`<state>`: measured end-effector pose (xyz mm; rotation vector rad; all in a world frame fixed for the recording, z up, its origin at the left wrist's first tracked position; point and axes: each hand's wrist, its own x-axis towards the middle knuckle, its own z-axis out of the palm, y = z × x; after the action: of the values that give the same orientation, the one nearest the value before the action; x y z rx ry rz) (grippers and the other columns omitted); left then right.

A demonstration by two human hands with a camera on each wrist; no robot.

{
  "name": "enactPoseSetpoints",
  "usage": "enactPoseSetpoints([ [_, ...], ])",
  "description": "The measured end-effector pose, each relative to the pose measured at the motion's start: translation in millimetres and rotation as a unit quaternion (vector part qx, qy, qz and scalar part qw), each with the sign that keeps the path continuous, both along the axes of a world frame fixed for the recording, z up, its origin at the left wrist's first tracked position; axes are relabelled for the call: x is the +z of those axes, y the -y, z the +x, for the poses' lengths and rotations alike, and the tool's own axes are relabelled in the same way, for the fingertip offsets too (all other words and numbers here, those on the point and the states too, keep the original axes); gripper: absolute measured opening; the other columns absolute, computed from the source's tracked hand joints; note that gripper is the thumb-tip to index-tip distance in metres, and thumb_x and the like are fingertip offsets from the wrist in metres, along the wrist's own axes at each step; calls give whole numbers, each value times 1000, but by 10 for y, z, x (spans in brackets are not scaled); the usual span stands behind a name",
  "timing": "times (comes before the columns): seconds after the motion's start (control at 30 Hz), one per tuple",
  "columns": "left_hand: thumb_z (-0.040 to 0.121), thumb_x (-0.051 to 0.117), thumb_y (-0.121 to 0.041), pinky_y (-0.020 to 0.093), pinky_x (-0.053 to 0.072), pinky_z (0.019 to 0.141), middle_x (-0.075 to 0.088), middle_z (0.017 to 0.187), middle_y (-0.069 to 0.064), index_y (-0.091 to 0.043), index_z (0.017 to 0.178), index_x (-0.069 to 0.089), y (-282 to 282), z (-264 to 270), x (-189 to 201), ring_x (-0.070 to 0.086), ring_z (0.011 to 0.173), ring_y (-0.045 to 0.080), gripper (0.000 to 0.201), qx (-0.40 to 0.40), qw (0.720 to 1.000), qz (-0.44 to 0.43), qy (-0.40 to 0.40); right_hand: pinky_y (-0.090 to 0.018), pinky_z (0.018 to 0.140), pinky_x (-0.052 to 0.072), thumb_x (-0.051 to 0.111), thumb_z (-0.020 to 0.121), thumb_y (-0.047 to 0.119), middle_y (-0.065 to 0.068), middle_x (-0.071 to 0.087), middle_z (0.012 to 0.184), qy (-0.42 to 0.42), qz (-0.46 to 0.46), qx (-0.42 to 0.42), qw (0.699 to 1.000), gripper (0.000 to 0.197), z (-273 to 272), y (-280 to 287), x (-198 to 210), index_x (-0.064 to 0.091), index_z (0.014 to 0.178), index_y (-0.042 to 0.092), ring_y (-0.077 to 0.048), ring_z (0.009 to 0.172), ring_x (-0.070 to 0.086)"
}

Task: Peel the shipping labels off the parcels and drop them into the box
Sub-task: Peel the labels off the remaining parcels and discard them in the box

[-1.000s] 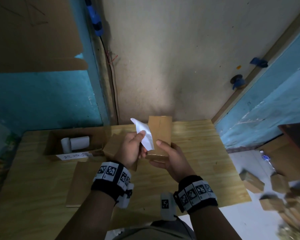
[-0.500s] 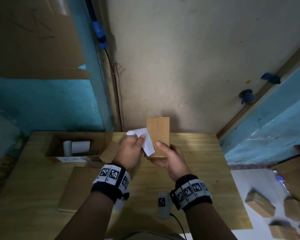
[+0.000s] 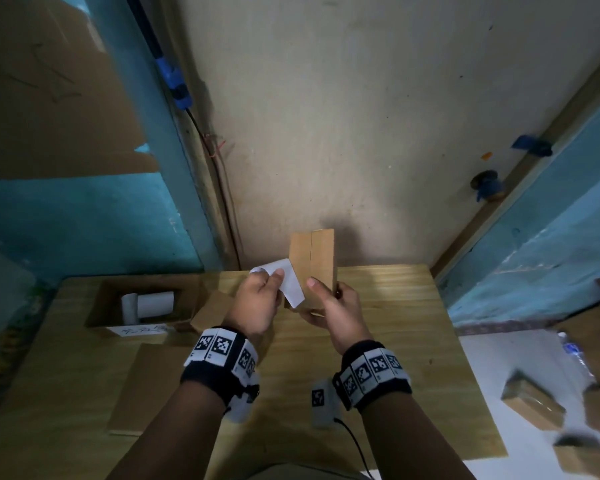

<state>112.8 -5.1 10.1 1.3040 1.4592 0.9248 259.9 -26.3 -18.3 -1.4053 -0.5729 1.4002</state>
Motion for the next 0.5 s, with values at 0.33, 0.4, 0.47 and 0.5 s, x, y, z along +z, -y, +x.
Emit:
enactPoseSetpoints([
  [0.33,97,46,-38,37,33,58,44,45,-2,-13,55,44,8,-21,-168,42,44,19,49,9,1000,-3,21,-45,82,65,72,94,25,-10,72,116,12,-13,1,1000,26,11,34,-38,64,116,12,-28,105,71],
  [0.4,95,46,-41,39,34,58,45,45,-1,-14,54,45,3,-18,-153,42,44,20,49,5,1000,-3,16,-45,82,65,72,94,25,-11,71,117,11,-14,2,1000,28,22,28,-46,63,117,12,-30,106,70],
  [0.47,97,46,-37,39,34,59,45,44,-2,-15,52,45,6,-13,-143,42,44,19,51,1,1000,-2,13,-44,81,65,72,94,26,-12,71,118,12,-17,0,1000,30,30,22,-49,63,117,11,-31,108,70],
  [0.5,98,46,-36,39,34,59,44,43,-3,-16,50,45,8,-12,-139,42,44,19,51,0,1000,-4,15,-44,80,66,72,94,27,-12,71,118,9,-20,-1,1000,30,32,20,-54,63,117,11,-32,109,70],
])
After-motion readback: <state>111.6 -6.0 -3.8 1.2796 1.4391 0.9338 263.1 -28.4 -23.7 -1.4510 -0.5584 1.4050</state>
